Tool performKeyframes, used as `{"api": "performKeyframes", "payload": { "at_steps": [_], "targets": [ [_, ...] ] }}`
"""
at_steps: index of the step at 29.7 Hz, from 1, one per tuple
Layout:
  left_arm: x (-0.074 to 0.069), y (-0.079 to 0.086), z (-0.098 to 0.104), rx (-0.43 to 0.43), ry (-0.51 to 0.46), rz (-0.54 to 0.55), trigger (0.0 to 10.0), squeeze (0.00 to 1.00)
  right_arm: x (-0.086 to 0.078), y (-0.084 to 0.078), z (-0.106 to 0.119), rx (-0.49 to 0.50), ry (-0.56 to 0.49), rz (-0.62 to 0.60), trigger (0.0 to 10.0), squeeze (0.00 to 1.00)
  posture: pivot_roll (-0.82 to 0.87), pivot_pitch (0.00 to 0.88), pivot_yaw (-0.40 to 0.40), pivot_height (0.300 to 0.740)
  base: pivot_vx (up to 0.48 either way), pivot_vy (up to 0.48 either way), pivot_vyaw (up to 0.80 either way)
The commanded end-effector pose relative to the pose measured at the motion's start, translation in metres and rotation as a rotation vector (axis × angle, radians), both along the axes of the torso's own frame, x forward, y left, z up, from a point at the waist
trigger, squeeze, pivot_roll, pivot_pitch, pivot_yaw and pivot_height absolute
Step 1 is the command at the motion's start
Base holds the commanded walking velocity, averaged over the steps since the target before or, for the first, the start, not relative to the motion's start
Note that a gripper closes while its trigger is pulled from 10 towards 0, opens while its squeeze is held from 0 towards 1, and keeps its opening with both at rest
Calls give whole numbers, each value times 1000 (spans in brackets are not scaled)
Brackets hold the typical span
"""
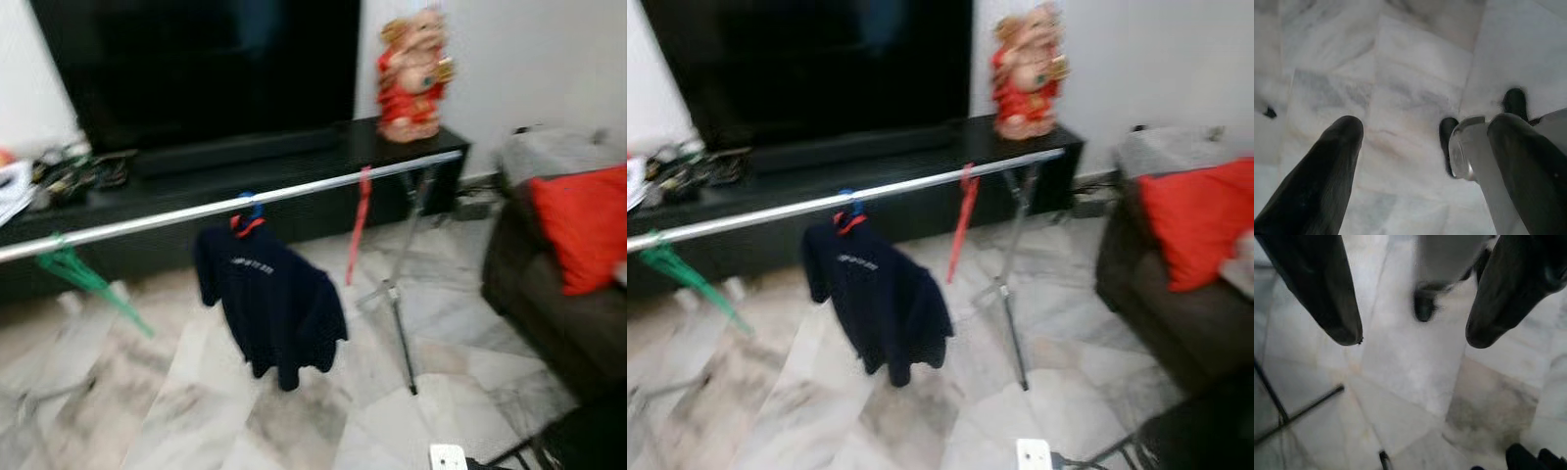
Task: Hang hanger
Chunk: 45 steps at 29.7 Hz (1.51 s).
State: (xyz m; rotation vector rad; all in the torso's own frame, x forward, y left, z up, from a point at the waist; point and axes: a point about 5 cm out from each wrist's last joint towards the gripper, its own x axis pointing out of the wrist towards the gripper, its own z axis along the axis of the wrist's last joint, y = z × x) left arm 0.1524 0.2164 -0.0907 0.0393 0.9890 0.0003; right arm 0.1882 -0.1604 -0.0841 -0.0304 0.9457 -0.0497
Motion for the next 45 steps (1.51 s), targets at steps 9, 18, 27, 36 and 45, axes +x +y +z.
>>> {"api": "performKeyframes", "payload": {
  "at_steps": [9, 18, 27, 36, 45],
  "targets": [
    [5, -3, 1, -3, -6, -20, 10000, 0, -4, -3, -2, -10, 15, -7, 10000, 0, 16, 0, 75, 740, 0, 0, -744],
    [11, -6, 3, -11, -18, -31, 10000, 0, -3, -4, -1, -13, 9, -8, 10000, 0, 12, 0, 77, 740, 0, 0, -742],
    [12, -6, 4, -5, -23, -44, 10000, 0, -2, -3, -1, -12, 8, -14, 10000, 0, 17, 0, 75, 740, 0, -153, -742],
    [11, -5, 4, -12, -25, -20, 10000, 0, -1, -3, 0, -11, 6, -17, 10000, 0, 25, 0, 74, 740, 0, -95, -743],
    [10, -5, 4, -21, -29, -4, 10000, 0, 0, -3, 0, -9, 3, -20, 10000, 0, 26, 7, 77, 740, 0, 0, -742]
  ]
}}
